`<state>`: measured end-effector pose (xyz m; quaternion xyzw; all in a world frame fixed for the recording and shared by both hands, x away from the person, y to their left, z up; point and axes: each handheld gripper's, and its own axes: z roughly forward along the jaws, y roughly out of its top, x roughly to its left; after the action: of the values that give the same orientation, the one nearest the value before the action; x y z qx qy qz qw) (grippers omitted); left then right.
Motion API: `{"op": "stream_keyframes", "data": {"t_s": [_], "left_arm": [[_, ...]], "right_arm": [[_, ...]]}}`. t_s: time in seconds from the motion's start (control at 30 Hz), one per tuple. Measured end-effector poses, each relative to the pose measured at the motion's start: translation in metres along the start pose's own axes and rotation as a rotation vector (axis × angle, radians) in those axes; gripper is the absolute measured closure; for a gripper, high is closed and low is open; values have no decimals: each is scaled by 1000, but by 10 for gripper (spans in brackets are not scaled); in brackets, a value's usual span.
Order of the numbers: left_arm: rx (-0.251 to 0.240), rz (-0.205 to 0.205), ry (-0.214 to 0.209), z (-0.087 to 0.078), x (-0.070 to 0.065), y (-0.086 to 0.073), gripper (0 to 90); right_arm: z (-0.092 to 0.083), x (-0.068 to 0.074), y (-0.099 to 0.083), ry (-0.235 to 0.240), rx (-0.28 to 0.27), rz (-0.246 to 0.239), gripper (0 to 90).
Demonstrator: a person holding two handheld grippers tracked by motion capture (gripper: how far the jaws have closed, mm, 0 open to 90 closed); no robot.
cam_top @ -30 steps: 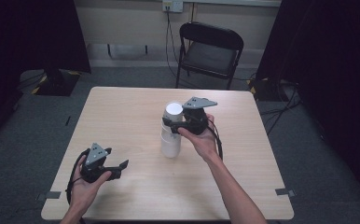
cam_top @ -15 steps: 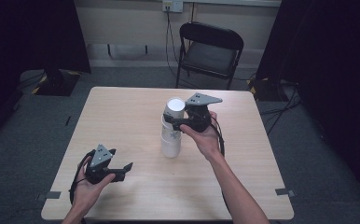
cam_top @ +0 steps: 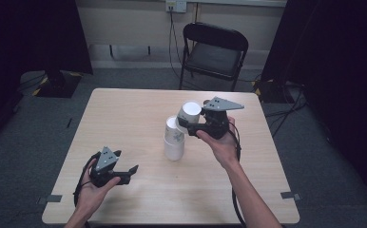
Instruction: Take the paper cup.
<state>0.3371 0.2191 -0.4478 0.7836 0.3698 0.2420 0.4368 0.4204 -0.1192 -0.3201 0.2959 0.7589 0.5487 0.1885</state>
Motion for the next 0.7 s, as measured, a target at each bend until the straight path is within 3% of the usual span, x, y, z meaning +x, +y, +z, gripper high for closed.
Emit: {"op": "stream_keyframes", "data": {"t_s": [0.13, 0.27, 0.33, 0.47, 0.6, 0.7], "left_arm": [[-8, -30, -15, 1, 1, 2, 194], [1, -23, -18, 0, 1, 4, 207], [4, -26, -39, 0, 0, 6, 238], [1, -19, -44, 1, -2, 9, 236], [-13, 21, -61, 6, -7, 17, 217], [2, 18, -102, 11, -11, 20, 218]], "right_arm": [[-10, 1, -8, 0, 6, -3, 295], [-16, 0, -12, -1, 10, 7, 296], [-18, -3, -18, -3, 23, 20, 297], [-20, -5, -24, 1, 34, 52, 298], [-21, -3, -32, -13, 69, 86, 301], [-20, -1, -38, 6, 77, 108, 302]]}}
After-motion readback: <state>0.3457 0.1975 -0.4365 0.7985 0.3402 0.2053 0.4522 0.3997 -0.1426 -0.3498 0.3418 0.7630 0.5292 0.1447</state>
